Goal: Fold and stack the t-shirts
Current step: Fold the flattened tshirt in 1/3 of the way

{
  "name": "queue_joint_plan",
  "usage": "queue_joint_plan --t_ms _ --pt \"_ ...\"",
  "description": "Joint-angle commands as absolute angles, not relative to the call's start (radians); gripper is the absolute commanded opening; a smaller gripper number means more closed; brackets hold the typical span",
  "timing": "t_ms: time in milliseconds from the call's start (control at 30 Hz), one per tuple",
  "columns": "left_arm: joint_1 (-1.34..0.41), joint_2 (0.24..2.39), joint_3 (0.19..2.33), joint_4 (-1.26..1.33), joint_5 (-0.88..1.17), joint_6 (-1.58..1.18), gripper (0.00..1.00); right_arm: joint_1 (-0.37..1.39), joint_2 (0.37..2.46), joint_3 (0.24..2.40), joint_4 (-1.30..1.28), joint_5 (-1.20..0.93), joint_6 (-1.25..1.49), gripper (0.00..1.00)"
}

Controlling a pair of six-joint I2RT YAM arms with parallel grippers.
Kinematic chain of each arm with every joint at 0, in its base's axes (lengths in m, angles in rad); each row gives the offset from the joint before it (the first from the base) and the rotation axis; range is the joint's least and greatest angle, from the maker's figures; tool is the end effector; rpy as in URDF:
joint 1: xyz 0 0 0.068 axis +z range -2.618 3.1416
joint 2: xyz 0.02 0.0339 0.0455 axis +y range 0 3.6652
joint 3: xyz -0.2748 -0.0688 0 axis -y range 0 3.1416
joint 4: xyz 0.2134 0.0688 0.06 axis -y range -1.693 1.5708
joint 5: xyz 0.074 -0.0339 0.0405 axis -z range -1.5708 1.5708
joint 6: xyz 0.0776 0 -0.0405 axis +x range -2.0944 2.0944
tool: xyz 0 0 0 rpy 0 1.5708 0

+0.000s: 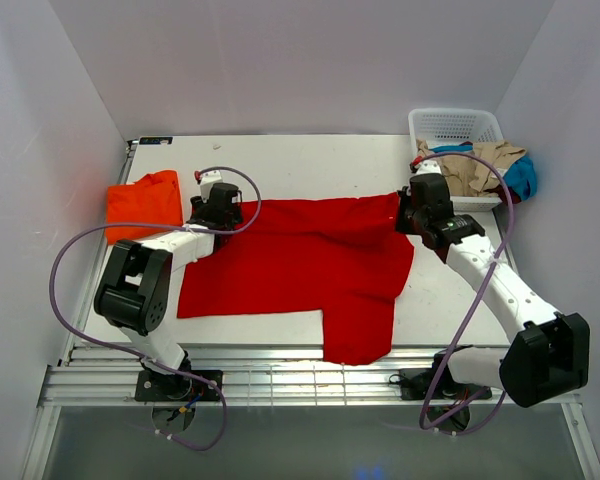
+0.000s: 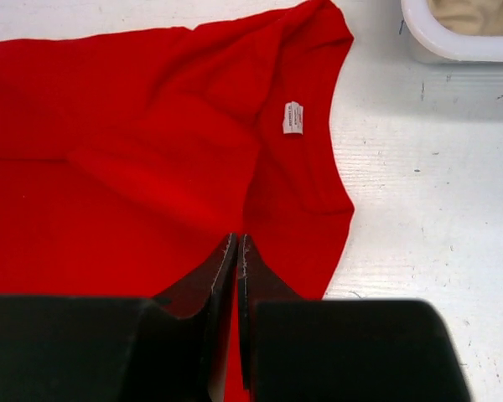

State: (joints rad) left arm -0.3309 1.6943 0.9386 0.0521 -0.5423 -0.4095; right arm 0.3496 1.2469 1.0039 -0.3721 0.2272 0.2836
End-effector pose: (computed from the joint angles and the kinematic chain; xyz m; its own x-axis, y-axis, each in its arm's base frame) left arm 0.3510 -0.0782 0.1926 -0.5239 -0.1806 -0.8324 -0.3298 0.9441 0.0027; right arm 0.2656 0.0782 0.2946 -0.5655 0.0840 -0.8205 -0.0028 0.9946 0.1037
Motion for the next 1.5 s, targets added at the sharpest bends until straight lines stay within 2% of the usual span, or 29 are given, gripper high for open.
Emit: queue_joint_plan --t_ms 0,400,433,467,500,567,667,700,733,767,800,867,900,967,1033,1133,1467 --pt "-0.331 1.66 0.928 0.026 -0.508 -0.423 0.7 0.36 1.206 0.996 -0.399 0.21 0.288 0.08" --pt "-0.331 1.672 0.913 0.041 -0.471 -0.436 0.7 0.364 1.177 0.828 -0.382 0.264 0.327 0.09" --pt "-0.331 1.671 0.911 0.044 -0.466 -0.437 0.7 0.364 1.183 0.818 -0.377 0.27 0.327 0.15" --pt "-0.331 1.669 0.911 0.046 -0.463 -0.436 0.7 0.362 1.201 0.819 -0.383 0.281 0.327 0.34" --pt "-0.333 1.666 0.911 0.049 -0.462 -0.436 0.7 0.364 1.212 0.827 -0.394 0.287 0.324 0.44" --pt "-0.333 1.66 0.911 0.054 -0.465 -0.433 0.7 0.367 1.233 0.856 -0.423 0.301 0.316 0.56" --pt "-0.333 1.654 0.923 0.063 -0.489 -0.413 0.7 0.367 1.221 0.9 -0.387 0.321 0.293 0.65" --pt "-0.333 1.655 0.943 0.057 -0.5 -0.407 0.71 0.367 1.22 0.913 -0.365 0.316 0.285 0.78" --pt "-0.333 1.657 0.957 0.051 -0.511 -0.402 0.72 0.367 1.229 0.931 -0.347 0.313 0.27 0.81" --pt "-0.33 1.669 0.972 0.042 -0.538 -0.399 0.72 0.367 1.241 0.971 -0.319 0.31 0.259 0.8" --pt "-0.328 1.677 1.004 0.028 -0.548 -0.397 0.72 0.365 1.261 0.994 -0.307 0.305 0.247 0.73" --pt "-0.304 1.703 1.029 0.025 -0.546 -0.4 0.72 0.365 1.348 1.043 -0.292 0.301 0.213 0.48" --pt "-0.29 1.709 1.046 0.028 -0.534 -0.414 0.65 0.365 1.385 1.096 -0.288 0.293 0.206 0.24" --pt "-0.243 1.739 1.06 0.032 -0.497 -0.44 0.53 0.364 1.483 1.137 -0.267 0.261 0.186 0.08" --pt "-0.213 1.764 1.087 0.029 -0.482 -0.446 0.36 0.357 1.579 1.187 -0.226 0.235 0.173 0.08" --pt "-0.173 1.816 1.126 0.025 -0.459 -0.433 0.29 0.347 1.704 1.271 -0.213 0.212 0.158 0.08" --pt "-0.146 1.881 1.143 0.008 -0.454 -0.42 0.26 0.304 1.937 1.41 -0.209 0.161 0.15 0.08"
